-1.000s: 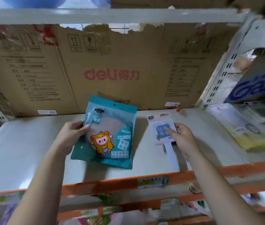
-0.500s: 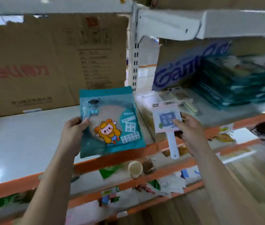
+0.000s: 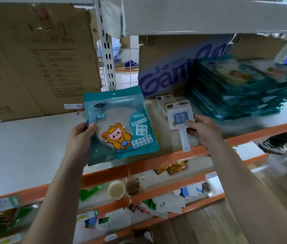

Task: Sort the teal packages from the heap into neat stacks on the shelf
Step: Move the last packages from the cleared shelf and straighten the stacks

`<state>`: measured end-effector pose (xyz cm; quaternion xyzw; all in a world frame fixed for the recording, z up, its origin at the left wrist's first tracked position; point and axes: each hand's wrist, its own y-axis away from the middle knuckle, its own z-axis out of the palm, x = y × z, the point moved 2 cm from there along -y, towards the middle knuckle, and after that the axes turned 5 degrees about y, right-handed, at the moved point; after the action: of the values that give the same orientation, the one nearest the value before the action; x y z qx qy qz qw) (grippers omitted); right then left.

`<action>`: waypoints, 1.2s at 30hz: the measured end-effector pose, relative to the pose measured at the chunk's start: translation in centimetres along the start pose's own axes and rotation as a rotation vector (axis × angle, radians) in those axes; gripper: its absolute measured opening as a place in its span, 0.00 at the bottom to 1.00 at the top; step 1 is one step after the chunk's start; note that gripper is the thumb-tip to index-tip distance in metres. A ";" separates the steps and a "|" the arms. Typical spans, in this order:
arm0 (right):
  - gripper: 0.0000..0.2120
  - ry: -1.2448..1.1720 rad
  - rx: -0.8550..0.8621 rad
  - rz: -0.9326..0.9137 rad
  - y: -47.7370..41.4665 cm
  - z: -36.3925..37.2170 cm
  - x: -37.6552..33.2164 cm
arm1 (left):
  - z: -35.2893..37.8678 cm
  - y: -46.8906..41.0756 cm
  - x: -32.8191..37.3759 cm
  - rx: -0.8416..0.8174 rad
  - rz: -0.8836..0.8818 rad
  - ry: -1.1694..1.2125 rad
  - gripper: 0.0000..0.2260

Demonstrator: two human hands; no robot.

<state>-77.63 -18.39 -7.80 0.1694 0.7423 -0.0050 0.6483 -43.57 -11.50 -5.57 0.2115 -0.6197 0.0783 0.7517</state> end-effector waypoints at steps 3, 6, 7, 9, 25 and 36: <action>0.13 0.017 0.018 0.023 -3.5 0.5 -1.0 | 1.8 -1.7 0.1 0.014 -0.021 0.038 0.04; 0.16 0.067 0.049 0.043 -6.8 0.9 -1.8 | 2.9 -3.1 0.1 0.032 -0.037 0.051 0.05; 0.16 0.106 0.059 0.042 -7.8 0.9 -2.1 | 3.2 -3.5 0.1 0.028 -0.036 0.053 0.05; 0.16 0.175 0.061 0.047 -9.7 1.1 -2.6 | 3.7 -4.2 0.2 0.023 -0.027 0.053 0.06; 0.14 0.799 0.053 -0.127 -12.7 1.9 -3.0 | 6.3 -6.2 -1.0 0.009 -0.005 0.008 0.07; 0.23 0.746 0.023 -0.155 -13.6 1.4 -1.4 | 8.2 -5.9 -1.2 0.009 -0.041 0.041 0.09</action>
<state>-79.64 -31.86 -9.61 0.1104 0.9377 -0.0005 0.3295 -48.97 -20.01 -6.87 0.2259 -0.5995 0.0698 0.7646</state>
